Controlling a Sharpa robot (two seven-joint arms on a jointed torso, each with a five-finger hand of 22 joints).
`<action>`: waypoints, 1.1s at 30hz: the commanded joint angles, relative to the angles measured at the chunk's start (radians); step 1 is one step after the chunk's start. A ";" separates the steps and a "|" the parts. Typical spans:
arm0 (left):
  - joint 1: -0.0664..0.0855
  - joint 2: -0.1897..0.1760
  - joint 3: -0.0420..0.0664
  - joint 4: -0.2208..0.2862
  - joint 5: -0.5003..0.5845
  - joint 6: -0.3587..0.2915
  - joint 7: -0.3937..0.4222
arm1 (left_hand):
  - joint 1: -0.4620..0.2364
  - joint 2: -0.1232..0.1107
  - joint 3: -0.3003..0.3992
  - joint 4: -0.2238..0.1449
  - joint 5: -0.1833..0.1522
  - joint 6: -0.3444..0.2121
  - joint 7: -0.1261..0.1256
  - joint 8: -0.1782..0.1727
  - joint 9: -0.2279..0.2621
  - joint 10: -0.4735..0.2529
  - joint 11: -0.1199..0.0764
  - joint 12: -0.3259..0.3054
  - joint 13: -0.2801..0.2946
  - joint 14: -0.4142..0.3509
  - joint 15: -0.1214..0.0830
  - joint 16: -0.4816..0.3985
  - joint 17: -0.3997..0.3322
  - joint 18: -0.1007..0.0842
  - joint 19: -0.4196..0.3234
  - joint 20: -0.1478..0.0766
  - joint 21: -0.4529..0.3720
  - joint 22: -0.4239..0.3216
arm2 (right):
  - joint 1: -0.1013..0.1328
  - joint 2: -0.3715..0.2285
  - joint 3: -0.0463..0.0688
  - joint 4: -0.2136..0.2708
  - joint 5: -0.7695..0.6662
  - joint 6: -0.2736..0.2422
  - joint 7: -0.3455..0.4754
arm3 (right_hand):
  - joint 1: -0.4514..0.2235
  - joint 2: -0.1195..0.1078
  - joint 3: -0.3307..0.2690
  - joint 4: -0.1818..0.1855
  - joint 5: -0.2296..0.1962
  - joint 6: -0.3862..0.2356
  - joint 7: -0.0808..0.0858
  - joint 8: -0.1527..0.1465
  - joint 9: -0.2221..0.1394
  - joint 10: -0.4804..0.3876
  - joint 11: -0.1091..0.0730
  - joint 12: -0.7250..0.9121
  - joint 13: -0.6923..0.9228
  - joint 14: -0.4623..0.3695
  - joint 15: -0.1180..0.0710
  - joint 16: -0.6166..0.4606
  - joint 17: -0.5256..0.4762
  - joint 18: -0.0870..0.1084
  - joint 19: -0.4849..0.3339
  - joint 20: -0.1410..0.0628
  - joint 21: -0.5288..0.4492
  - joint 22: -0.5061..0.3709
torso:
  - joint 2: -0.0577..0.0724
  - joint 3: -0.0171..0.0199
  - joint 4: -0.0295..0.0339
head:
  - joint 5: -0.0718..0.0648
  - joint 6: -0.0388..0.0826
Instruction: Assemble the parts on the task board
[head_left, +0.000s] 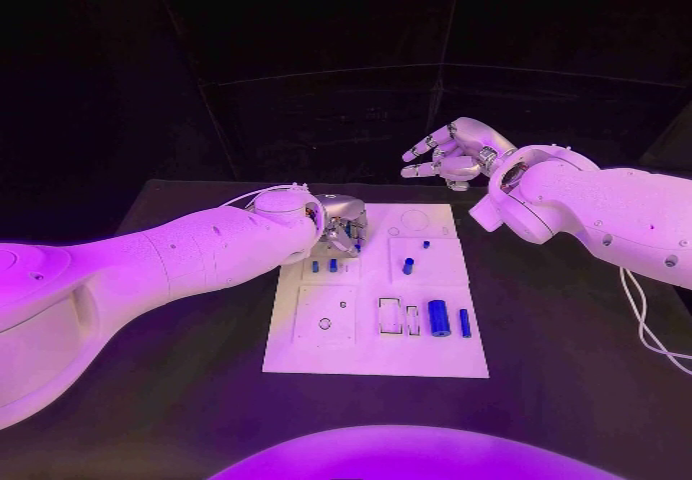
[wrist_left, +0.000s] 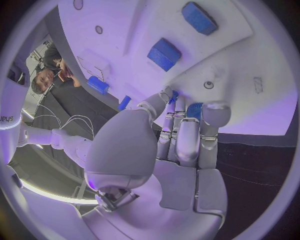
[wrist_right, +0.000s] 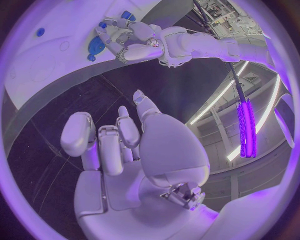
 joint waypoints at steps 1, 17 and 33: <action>-0.005 0.003 -0.003 -0.005 -0.007 0.037 -0.014 | 0.001 0.013 0.012 -0.001 -0.002 0.014 -0.002 -0.005 -0.002 0.014 -0.002 -0.004 -0.002 0.024 -0.008 0.008 0.001 -0.009 0.007 -0.003 0.009 0.005 | 0.002 0.001 0.001 0.001 -0.001 0.003 0.009 | -0.002 0.009 -0.006 -0.002 0.005 0.003 0.001 0.003 -0.002 -0.005 -0.002 -0.002 0.000 0.057 -0.005 -0.005 0.039 0.014 -0.007 0.002 -0.004 -0.001 | 0.000 0.0002 -0.0001 | 0.000 0.000; -0.007 -0.039 0.007 0.050 0.007 -0.098 0.041 | 0.017 0.028 0.049 -0.020 -0.002 0.041 -0.001 -0.013 -0.005 0.049 -0.007 -0.010 -0.009 0.024 -0.014 0.013 -0.004 -0.015 0.014 -0.009 0.037 0.037 | 0.002 0.002 0.001 -0.001 -0.001 0.003 0.011 | -0.001 0.011 -0.006 -0.002 0.005 0.002 0.001 0.003 -0.002 -0.005 -0.002 -0.001 0.001 0.057 -0.005 -0.005 0.040 0.014 -0.006 0.002 -0.003 0.001 | 0.000 -0.0003 0.0010 | -0.004 0.002; -0.005 -0.137 0.083 0.154 0.031 -0.115 0.028 | 0.007 0.019 0.053 -0.023 -0.002 0.045 0.000 -0.021 -0.008 0.055 -0.006 -0.019 -0.014 0.021 -0.012 0.001 -0.030 -0.018 0.019 -0.008 0.050 0.052 | 0.001 0.001 0.001 -0.006 -0.001 0.004 0.013 | -0.002 0.013 -0.006 0.000 0.006 0.002 0.001 0.003 -0.002 -0.005 -0.002 -0.001 0.000 0.057 -0.005 -0.005 0.040 0.014 -0.006 0.002 -0.004 -0.001 | -0.002 0.0001 0.0040 | -0.010 0.009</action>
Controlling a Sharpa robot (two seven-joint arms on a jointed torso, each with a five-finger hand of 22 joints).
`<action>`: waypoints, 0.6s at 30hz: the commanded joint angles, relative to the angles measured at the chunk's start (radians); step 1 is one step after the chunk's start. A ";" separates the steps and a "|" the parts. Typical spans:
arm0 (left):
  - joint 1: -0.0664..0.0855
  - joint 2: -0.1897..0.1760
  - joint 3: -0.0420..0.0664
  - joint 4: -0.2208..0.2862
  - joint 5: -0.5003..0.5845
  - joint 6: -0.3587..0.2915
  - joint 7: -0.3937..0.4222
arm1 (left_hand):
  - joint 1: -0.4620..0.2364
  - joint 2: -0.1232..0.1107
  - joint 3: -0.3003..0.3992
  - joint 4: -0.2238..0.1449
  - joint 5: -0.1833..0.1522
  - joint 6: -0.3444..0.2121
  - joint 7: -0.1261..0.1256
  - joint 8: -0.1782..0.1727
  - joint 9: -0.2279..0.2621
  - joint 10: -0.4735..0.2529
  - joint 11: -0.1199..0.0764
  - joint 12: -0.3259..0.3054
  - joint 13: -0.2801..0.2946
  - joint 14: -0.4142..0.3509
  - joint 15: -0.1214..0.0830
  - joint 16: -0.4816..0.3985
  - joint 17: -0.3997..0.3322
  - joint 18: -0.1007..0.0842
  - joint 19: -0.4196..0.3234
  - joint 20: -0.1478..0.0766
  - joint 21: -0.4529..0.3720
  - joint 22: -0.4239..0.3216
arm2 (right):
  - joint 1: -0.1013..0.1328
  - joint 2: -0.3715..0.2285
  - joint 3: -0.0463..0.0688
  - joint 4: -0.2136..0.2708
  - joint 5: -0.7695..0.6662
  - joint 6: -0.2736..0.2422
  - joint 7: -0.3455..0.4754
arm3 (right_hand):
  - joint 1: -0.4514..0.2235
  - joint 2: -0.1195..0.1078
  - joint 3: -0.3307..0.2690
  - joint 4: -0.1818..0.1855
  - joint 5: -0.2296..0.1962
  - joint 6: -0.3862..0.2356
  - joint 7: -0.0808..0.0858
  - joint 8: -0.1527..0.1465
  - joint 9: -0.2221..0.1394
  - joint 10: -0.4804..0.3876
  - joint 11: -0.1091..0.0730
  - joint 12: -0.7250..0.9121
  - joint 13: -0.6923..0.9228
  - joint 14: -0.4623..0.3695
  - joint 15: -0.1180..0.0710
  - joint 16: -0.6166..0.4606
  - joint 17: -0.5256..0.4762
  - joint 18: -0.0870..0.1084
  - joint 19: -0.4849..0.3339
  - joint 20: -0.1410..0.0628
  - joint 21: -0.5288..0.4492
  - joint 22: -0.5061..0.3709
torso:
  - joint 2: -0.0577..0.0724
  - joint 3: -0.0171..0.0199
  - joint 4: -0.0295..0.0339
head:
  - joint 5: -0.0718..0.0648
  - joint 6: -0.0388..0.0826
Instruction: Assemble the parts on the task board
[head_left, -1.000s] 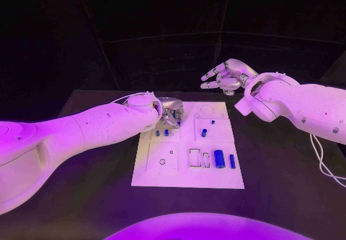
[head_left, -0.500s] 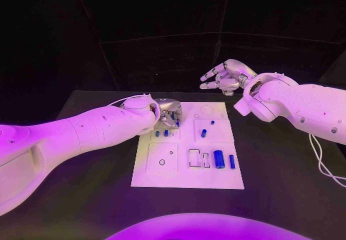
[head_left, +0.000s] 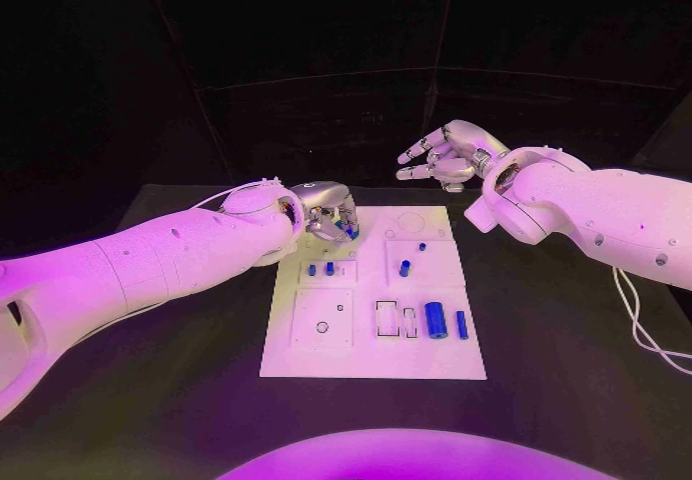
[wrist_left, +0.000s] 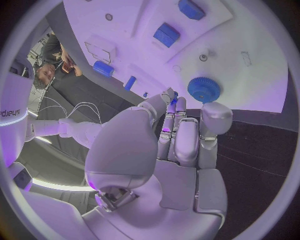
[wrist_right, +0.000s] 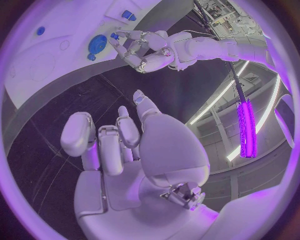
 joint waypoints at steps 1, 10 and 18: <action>0.004 -0.019 0.006 0.020 0.018 -0.009 0.000 | -0.008 -0.004 0.005 0.001 -0.001 0.008 0.002 -0.005 -0.001 0.006 0.001 -0.004 -0.001 0.017 -0.001 -0.004 -0.003 -0.018 0.009 0.002 0.005 0.002 | 0.001 0.000 0.001 0.000 -0.001 0.004 0.010 | -0.002 0.013 -0.006 0.000 0.006 0.002 0.001 0.003 -0.001 -0.005 -0.002 -0.001 0.000 0.057 -0.005 -0.005 0.041 0.014 -0.006 0.002 -0.004 -0.001 | 0.000 0.0007 0.0003 | 0.006 0.001; 0.008 -0.074 0.011 0.043 0.022 0.068 -0.045 | -0.018 -0.014 0.004 0.000 -0.001 0.013 0.001 -0.009 -0.002 0.013 0.001 -0.009 -0.004 0.016 -0.001 -0.007 -0.012 -0.018 0.008 0.002 0.006 0.004 | 0.001 0.000 0.001 -0.003 -0.001 0.005 0.010 | -0.002 0.013 -0.006 0.000 0.006 0.002 0.001 0.003 -0.001 -0.005 -0.002 -0.001 0.000 0.057 -0.005 -0.005 0.041 0.014 -0.006 0.002 -0.004 -0.001 | 0.001 0.0001 0.0021 | 0.011 0.001; 0.003 -0.090 0.010 0.041 0.022 0.091 -0.055 | -0.025 -0.019 0.001 0.000 -0.001 0.018 0.000 -0.011 -0.003 0.018 0.000 -0.012 -0.006 0.015 -0.002 -0.008 -0.015 -0.018 0.007 0.002 0.007 0.006 | 0.001 0.000 0.001 -0.005 -0.001 0.005 0.010 | -0.001 0.014 -0.006 0.000 0.006 0.002 0.001 0.003 -0.001 -0.005 -0.002 -0.002 0.000 0.057 -0.005 -0.005 0.040 0.014 -0.006 0.002 -0.004 0.000 | 0.001 -0.0002 -0.0022 | 0.020 0.002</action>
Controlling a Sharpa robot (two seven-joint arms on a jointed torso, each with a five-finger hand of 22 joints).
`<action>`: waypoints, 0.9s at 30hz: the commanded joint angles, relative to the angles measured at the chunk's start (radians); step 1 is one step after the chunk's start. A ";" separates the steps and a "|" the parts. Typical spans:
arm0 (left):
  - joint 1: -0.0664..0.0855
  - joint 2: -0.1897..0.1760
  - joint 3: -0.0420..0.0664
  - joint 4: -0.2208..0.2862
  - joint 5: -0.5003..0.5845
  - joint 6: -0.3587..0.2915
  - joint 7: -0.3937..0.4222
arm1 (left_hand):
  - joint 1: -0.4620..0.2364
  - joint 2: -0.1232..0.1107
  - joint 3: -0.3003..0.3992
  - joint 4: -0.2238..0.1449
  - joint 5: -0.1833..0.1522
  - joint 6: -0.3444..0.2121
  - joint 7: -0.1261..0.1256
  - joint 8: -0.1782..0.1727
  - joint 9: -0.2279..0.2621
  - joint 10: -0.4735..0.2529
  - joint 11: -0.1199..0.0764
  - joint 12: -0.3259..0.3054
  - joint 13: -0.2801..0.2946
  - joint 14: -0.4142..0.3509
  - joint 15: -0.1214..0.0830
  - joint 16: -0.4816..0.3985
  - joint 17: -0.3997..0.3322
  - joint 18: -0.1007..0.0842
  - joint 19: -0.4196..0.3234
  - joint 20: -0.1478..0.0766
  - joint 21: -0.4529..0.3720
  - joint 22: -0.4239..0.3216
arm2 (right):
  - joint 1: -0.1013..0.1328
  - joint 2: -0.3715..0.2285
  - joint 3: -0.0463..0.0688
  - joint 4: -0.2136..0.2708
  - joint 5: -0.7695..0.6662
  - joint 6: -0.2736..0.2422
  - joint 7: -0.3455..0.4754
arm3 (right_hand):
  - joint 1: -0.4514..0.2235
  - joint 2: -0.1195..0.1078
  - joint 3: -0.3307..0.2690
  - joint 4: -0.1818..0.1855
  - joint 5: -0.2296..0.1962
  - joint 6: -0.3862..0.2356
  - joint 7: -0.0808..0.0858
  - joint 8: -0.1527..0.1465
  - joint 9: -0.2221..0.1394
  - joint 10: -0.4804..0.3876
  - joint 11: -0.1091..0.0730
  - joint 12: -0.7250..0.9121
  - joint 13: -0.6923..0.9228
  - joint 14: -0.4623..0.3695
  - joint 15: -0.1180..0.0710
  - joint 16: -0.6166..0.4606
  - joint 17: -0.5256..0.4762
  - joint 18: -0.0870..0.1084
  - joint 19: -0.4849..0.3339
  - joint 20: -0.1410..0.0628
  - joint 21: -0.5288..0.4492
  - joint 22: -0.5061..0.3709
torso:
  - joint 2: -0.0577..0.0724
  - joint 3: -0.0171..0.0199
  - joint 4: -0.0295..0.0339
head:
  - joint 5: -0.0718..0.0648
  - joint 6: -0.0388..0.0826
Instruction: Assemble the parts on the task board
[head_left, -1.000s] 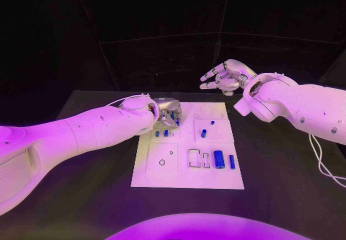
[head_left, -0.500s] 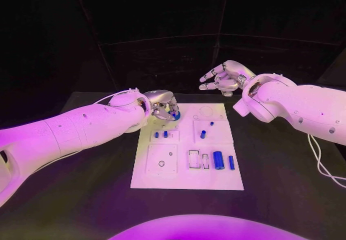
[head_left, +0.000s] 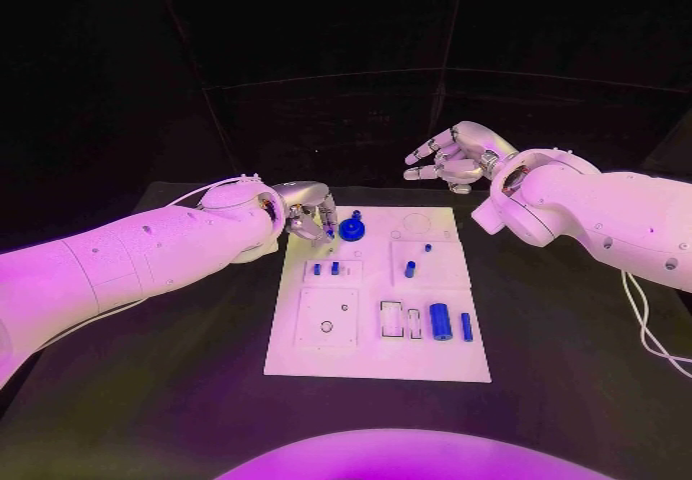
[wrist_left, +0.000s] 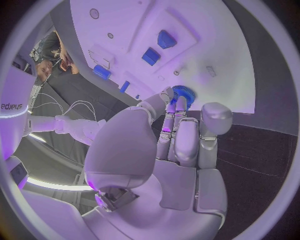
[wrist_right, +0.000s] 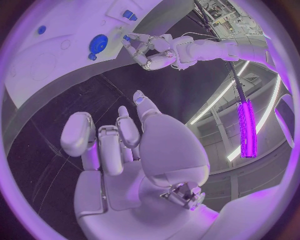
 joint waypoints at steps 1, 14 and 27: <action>-0.002 0.001 0.000 -0.001 0.008 0.034 -0.020 | -0.009 -0.004 0.000 0.000 -0.002 0.011 0.000 -0.004 -0.001 0.006 -0.001 -0.004 -0.002 0.015 -0.002 -0.004 -0.002 -0.018 0.004 -0.001 0.006 0.001 | 0.002 0.000 0.001 0.000 -0.001 0.005 0.009 | 0.003 0.010 -0.006 0.000 0.006 0.002 0.001 0.003 -0.001 -0.005 -0.002 -0.002 -0.001 0.057 -0.005 -0.005 0.040 0.014 -0.006 0.002 -0.004 0.000 | 0.000 -0.0002 -0.0042 | 0.004 0.002; -0.012 0.014 0.000 -0.022 0.002 0.037 -0.030 | -0.011 -0.008 -0.001 -0.001 -0.002 0.012 -0.001 -0.006 -0.002 0.008 -0.002 -0.007 -0.003 0.015 -0.002 -0.004 -0.003 -0.018 0.004 -0.001 0.008 0.004 | 0.001 -0.001 0.001 0.000 -0.002 0.005 0.009 | 0.003 0.010 -0.006 0.000 0.006 0.002 0.001 0.003 -0.001 -0.005 -0.002 -0.002 -0.001 0.057 -0.005 -0.005 0.040 0.014 -0.006 0.002 -0.004 0.000 | 0.001 -0.0001 -0.0032 | 0.006 0.001; -0.024 0.033 -0.001 -0.039 0.000 0.050 -0.022 | -0.009 -0.008 0.001 -0.004 -0.002 0.014 -0.001 -0.008 -0.002 0.010 -0.002 -0.008 -0.004 0.014 -0.003 -0.004 -0.005 -0.018 0.003 -0.001 0.007 0.004 | 0.001 0.002 0.001 -0.003 -0.002 0.004 0.011 | 0.003 0.010 -0.006 0.000 0.006 0.002 0.001 0.003 -0.001 -0.005 -0.002 -0.002 -0.001 0.057 -0.005 -0.005 0.040 0.014 -0.006 0.002 -0.004 0.000 | 0.001 -0.0006 -0.0036 | 0.006 -0.002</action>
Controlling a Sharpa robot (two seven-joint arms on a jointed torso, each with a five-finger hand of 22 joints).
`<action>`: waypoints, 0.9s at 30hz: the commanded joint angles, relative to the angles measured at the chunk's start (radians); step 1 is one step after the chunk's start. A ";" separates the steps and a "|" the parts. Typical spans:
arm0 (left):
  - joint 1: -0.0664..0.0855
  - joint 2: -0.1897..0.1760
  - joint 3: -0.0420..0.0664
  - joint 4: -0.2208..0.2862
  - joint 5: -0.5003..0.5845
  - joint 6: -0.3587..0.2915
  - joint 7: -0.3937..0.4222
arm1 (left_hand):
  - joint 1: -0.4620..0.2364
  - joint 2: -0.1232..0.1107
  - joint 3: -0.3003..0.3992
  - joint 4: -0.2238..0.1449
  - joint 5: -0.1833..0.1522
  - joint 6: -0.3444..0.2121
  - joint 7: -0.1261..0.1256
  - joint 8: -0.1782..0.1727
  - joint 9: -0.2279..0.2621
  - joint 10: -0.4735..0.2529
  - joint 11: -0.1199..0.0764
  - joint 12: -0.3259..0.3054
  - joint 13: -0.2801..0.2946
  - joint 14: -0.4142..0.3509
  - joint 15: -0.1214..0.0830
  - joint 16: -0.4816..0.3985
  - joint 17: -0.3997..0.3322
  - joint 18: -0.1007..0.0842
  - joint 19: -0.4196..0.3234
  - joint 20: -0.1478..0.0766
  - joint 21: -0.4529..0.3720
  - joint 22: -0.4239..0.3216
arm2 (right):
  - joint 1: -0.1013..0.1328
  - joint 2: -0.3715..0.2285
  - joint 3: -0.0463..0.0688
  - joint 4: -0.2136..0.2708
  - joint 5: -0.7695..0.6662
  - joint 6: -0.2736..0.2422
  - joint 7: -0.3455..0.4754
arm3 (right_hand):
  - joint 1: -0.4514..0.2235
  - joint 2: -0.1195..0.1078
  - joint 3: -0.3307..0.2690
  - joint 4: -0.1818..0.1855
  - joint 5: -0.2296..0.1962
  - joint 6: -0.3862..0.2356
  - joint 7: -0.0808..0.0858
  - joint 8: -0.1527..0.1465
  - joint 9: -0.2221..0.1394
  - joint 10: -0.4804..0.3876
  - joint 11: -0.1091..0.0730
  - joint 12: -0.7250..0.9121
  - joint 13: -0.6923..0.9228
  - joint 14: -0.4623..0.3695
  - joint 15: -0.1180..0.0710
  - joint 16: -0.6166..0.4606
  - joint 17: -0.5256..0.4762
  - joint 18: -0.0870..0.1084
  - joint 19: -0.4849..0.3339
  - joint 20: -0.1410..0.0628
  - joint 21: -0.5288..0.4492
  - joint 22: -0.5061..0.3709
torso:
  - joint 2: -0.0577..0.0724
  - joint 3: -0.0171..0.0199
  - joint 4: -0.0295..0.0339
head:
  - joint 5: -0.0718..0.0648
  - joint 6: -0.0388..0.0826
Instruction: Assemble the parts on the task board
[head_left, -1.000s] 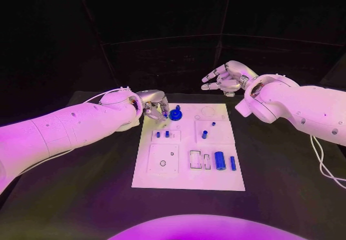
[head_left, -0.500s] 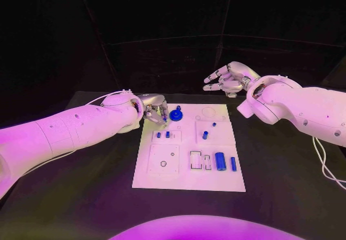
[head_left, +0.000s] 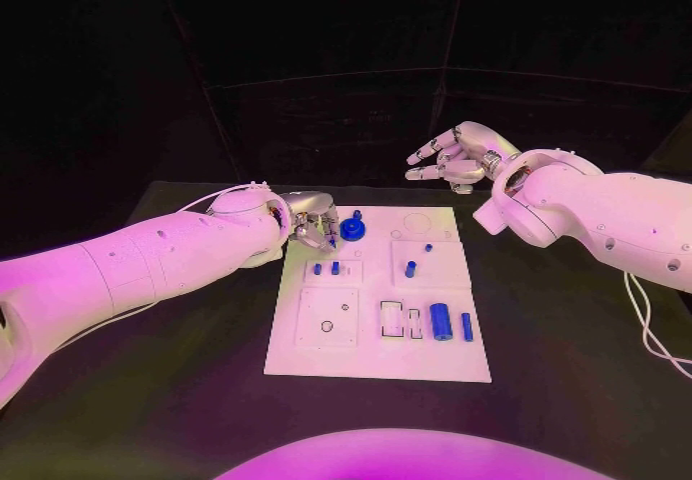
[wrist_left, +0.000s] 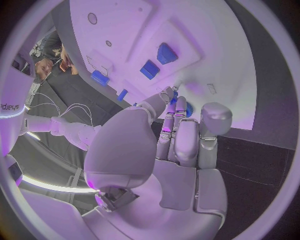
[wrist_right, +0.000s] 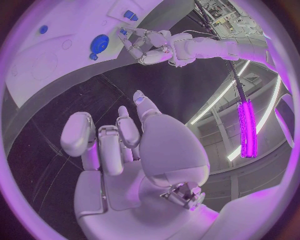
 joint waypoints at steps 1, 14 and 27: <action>-0.001 0.003 0.001 -0.004 -0.001 0.013 0.001 | -0.004 -0.002 0.001 -0.004 -0.002 0.007 -0.001 -0.004 -0.001 0.007 0.001 -0.004 -0.001 0.015 -0.003 -0.004 -0.001 -0.018 0.003 -0.001 0.004 0.001 | 0.002 0.001 0.001 0.000 -0.002 0.003 0.010 | 0.003 0.010 -0.006 0.000 0.006 0.002 0.001 0.003 -0.001 -0.006 -0.002 -0.002 -0.001 0.057 -0.005 -0.005 0.039 0.014 -0.007 0.002 -0.004 -0.001 | 0.000 0.0001 0.0006 | 0.000 -0.002; -0.004 0.005 0.000 -0.007 -0.002 0.030 -0.010 | -0.003 -0.002 0.001 -0.004 -0.002 0.008 0.000 -0.005 -0.002 0.008 0.001 -0.005 -0.001 0.014 -0.003 -0.005 -0.003 -0.018 0.002 -0.001 0.005 0.001 | 0.002 0.001 0.001 -0.001 -0.002 0.004 0.010 | 0.004 0.011 -0.006 -0.001 0.006 0.001 0.001 0.003 -0.001 -0.006 -0.002 -0.004 -0.002 0.057 -0.005 -0.006 0.038 0.014 -0.007 0.003 -0.005 -0.003 | 0.000 -0.0001 0.0006 | -0.001 -0.004; -0.004 0.004 0.000 0.000 -0.002 0.038 -0.012 | -0.002 0.000 0.002 -0.005 -0.002 0.012 0.000 -0.005 -0.002 0.012 0.001 -0.005 -0.002 0.014 -0.003 -0.004 -0.003 -0.019 0.002 -0.002 0.007 0.004 | 0.001 0.002 0.001 -0.002 -0.002 0.004 0.010 | 0.004 0.011 -0.006 -0.001 0.006 0.001 0.001 0.003 -0.001 -0.006 -0.002 -0.004 -0.002 0.057 -0.005 -0.006 0.038 0.014 -0.007 0.003 -0.005 -0.003 | 0.000 0.0001 0.0007 | 0.000 -0.006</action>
